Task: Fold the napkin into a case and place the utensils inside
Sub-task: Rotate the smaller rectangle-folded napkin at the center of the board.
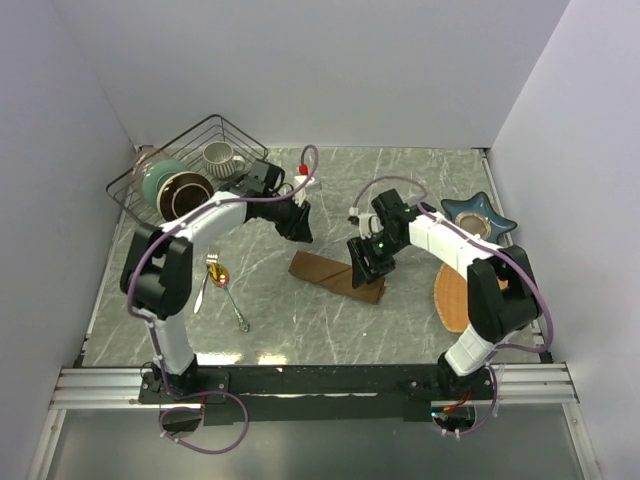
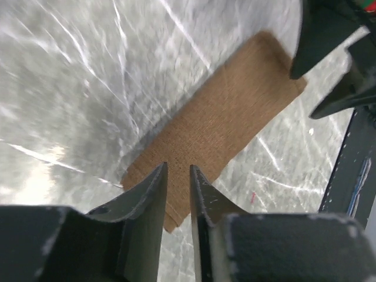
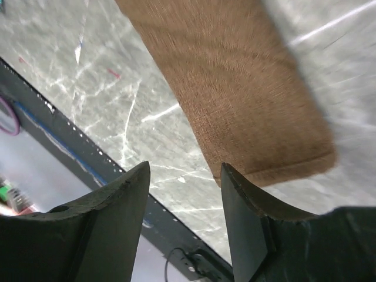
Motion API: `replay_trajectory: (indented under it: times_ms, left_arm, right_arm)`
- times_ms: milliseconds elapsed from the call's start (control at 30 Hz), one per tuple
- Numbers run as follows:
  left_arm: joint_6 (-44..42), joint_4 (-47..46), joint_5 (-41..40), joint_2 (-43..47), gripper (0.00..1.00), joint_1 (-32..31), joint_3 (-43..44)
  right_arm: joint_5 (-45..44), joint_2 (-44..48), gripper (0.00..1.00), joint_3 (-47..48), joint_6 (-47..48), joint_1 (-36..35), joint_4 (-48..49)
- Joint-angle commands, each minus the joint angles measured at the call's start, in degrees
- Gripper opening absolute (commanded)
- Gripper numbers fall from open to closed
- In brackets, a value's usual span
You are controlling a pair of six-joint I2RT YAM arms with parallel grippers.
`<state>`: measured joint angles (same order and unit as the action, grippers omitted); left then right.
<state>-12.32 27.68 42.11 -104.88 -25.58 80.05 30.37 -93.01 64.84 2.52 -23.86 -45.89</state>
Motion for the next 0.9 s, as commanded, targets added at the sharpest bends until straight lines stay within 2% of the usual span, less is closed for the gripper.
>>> replay_trajectory:
  times_ms: [0,200,433,633,767,867]
  left_arm:
    - [-1.7,1.9,-0.8,-4.6,0.27,-1.2,0.2]
    - [-2.9,2.2,-4.0,-6.7,0.22,-1.6,-3.7]
    - [-3.0,2.6,-4.9,-3.9,0.18,-1.5,-10.6]
    - [-0.3,2.2,-0.9,2.8,0.18,-1.7,-18.9]
    - [4.0,-0.4,2.8,12.0,0.43,-1.1,-21.8]
    - [4.1,-2.5,-0.3,15.5,0.45,-0.1,-19.9]
  right_arm:
    - [2.7,-1.7,0.59,-3.4,-2.3,0.0,0.2]
    - [-4.2,-9.1,0.58,-4.1,-1.0,0.3,-1.8]
    - [-12.9,-14.3,0.55,1.5,-0.7,0.3,-4.6]
    - [-21.7,-17.0,0.59,9.3,8.2,0.2,-1.8]
    - [-21.9,-17.1,0.72,18.5,13.8,0.1,-3.3]
    - [-16.9,-12.3,0.81,19.3,15.1,0.3,-6.1]
